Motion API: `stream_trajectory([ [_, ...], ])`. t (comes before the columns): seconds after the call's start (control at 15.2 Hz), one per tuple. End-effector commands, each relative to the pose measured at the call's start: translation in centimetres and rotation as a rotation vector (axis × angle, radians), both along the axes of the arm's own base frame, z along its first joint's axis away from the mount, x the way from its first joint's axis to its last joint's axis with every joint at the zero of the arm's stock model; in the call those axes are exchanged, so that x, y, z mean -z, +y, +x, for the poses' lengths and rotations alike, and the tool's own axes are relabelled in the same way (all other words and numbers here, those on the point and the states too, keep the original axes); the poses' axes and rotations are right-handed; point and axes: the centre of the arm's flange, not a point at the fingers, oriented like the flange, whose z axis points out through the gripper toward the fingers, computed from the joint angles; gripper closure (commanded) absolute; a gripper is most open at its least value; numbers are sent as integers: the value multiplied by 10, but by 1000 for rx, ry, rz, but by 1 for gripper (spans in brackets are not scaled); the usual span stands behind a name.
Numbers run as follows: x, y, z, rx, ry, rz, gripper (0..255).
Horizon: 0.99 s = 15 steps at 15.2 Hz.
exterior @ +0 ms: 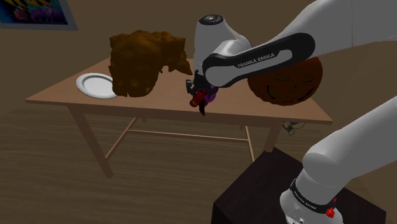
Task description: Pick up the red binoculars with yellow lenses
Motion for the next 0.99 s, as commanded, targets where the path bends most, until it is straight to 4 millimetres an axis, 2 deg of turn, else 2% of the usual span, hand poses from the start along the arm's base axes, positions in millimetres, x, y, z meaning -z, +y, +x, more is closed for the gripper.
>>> stream_trajectory([
  [0.0,-10,0,0,0,0,0,255],
  [0.79,-73,0,0,0,0,0,255],
  [0.92,-74,0,0,0,0,0,255],
])
